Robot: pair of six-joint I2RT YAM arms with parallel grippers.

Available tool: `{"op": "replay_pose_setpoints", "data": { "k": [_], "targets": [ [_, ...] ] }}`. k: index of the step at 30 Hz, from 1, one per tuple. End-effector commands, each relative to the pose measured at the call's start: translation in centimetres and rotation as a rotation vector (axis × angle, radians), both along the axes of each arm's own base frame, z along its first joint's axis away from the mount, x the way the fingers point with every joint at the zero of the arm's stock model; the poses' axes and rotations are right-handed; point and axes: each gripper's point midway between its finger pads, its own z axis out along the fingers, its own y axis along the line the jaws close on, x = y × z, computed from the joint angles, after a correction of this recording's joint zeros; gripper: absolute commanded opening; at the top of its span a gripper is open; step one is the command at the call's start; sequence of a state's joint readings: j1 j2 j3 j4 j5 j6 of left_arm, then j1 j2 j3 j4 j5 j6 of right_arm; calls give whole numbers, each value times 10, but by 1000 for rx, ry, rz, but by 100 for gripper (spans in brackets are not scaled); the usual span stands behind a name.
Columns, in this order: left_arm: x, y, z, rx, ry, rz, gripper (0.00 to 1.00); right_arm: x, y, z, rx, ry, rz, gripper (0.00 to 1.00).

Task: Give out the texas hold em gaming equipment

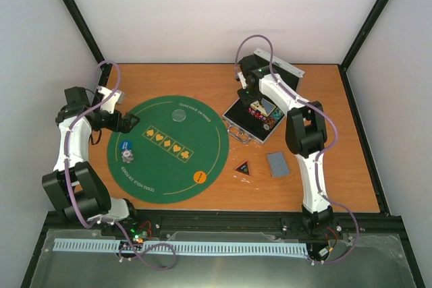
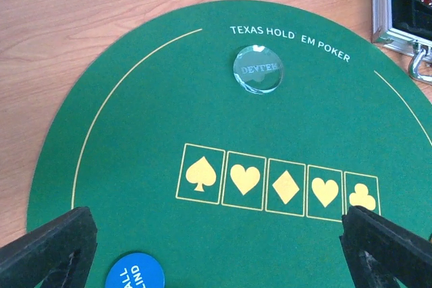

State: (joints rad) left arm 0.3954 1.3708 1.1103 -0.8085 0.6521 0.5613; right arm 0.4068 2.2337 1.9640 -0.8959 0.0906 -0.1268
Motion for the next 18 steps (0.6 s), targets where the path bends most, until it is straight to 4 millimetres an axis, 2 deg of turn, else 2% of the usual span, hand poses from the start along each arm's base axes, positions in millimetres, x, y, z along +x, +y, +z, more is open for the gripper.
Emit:
{"op": "replay_pose_setpoints", "data": {
  "k": [1, 7, 18],
  "targets": [
    [8, -2, 11, -22, -19, -8, 100, 16, -6, -1, -84, -37, 15, 51],
    [8, -1, 6, -26, -7, -3, 100, 27, -7, -17, -122, -38, 26, 44],
    [8, -1, 3, -28, 4, -1, 100, 36, -2, -37, -135, -29, 64, 41]
  ]
}}
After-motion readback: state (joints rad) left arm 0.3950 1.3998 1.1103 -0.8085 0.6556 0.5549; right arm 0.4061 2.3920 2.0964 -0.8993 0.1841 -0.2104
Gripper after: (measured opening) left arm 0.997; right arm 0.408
